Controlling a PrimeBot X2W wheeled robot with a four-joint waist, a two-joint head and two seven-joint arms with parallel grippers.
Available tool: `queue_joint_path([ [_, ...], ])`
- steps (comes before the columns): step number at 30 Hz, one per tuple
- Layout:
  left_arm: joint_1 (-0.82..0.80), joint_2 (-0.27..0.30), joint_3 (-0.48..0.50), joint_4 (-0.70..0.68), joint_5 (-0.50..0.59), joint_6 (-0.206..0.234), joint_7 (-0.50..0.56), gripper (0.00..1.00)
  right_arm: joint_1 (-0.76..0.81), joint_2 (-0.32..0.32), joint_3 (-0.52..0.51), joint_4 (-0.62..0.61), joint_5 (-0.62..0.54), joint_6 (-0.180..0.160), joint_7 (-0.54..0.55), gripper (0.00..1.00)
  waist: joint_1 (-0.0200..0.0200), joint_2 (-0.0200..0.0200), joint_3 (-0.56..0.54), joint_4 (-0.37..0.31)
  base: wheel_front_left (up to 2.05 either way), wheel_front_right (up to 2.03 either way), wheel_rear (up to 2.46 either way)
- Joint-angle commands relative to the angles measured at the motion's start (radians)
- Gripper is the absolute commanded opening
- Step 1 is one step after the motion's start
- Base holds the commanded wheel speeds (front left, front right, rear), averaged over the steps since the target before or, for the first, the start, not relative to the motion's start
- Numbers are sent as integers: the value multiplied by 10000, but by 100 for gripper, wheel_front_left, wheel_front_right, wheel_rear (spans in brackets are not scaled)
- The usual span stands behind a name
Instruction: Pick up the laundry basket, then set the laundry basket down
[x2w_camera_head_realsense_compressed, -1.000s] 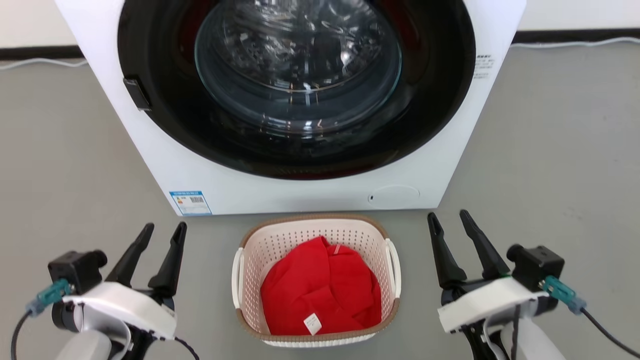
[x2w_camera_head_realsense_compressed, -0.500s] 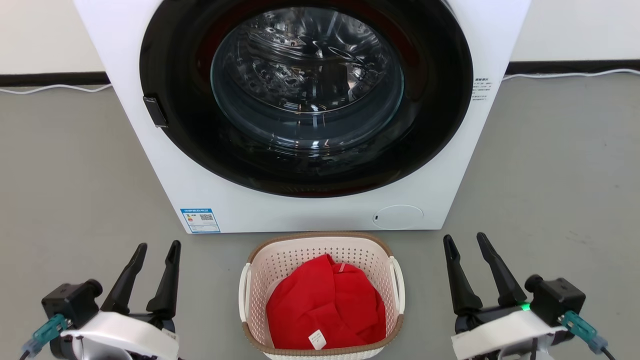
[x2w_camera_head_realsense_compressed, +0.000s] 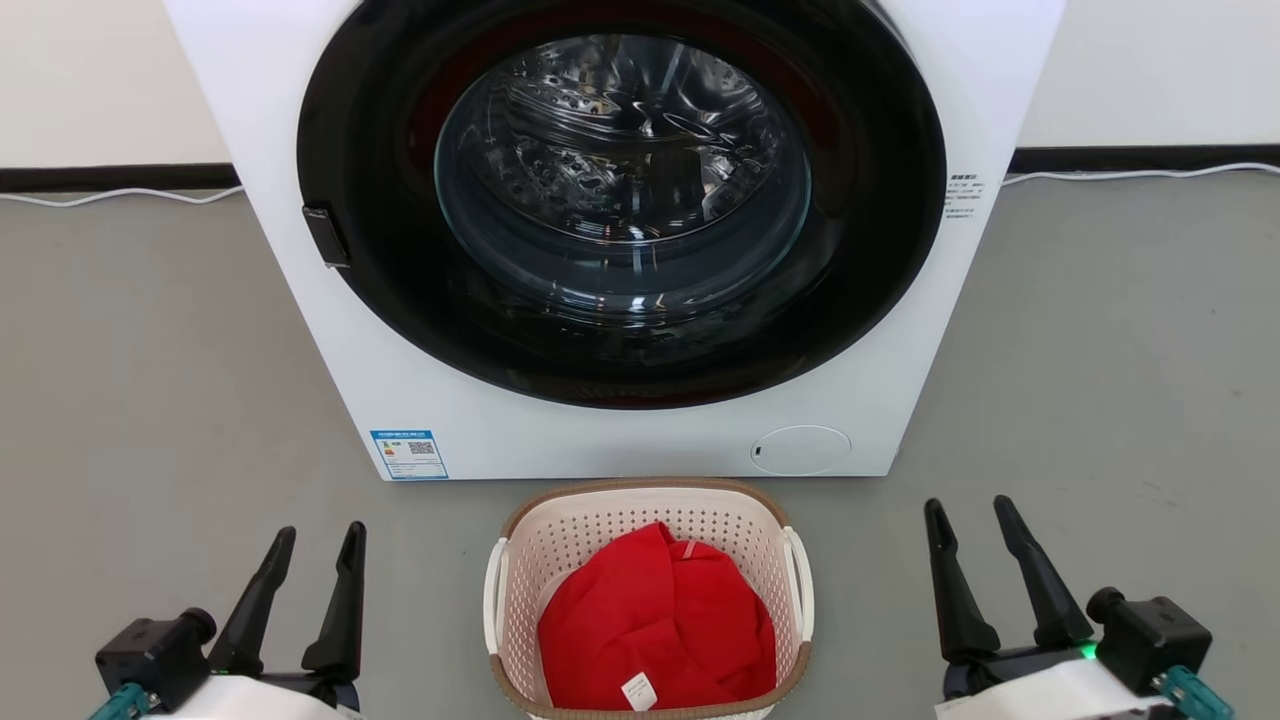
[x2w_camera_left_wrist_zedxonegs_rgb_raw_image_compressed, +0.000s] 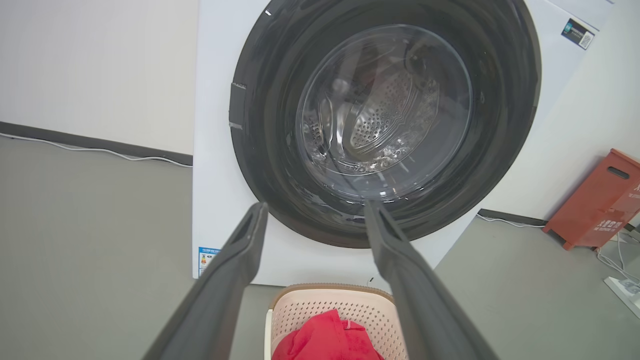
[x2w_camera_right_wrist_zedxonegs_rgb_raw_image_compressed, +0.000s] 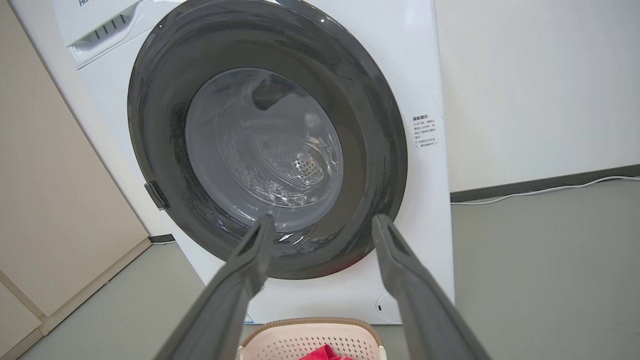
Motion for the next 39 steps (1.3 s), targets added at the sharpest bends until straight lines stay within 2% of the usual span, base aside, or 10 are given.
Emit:
queue_joint_path([
  [1,-237,94,373,-334,142,-58,-63,100,-7,-4,183,-316,-97,71,-107,100,1,-1,10,11,0,0,0],
  [12,13,-140,587,-620,770,-58,-63,100,14,-4,61,-110,-239,71,-107,100,1,-1,53,32,0,0,0],
  [39,20,-180,511,-495,833,-58,-63,100,-55,-4,77,35,-216,71,-107,100,1,-1,35,-23,0,0,0],
])
